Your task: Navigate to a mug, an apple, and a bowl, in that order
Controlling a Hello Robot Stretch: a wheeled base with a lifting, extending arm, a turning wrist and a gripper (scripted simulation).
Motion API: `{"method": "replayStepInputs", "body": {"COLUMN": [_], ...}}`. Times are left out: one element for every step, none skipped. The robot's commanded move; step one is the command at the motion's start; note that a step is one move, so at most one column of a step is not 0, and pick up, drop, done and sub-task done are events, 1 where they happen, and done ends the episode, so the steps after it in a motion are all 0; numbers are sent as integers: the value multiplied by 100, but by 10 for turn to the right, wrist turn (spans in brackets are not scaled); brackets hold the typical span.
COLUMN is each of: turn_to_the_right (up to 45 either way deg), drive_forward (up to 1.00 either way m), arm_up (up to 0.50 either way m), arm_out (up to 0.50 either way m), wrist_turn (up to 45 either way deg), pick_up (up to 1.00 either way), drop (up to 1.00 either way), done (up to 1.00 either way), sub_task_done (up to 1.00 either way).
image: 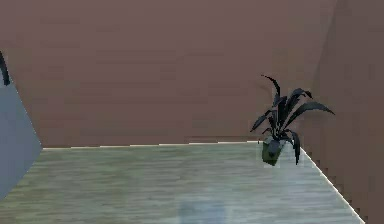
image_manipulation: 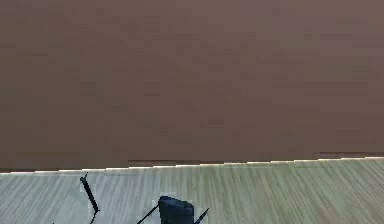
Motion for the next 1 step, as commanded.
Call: {"method": "replayStepInputs", "body": {"turn_to_the_right": [-30], "drive_forward": [0], "arm_up": [0], "arm_out": [0], "wrist_turn": [0], "pick_up": [0], "drop": [0], "done": [0], "sub_task_done": [0]}}
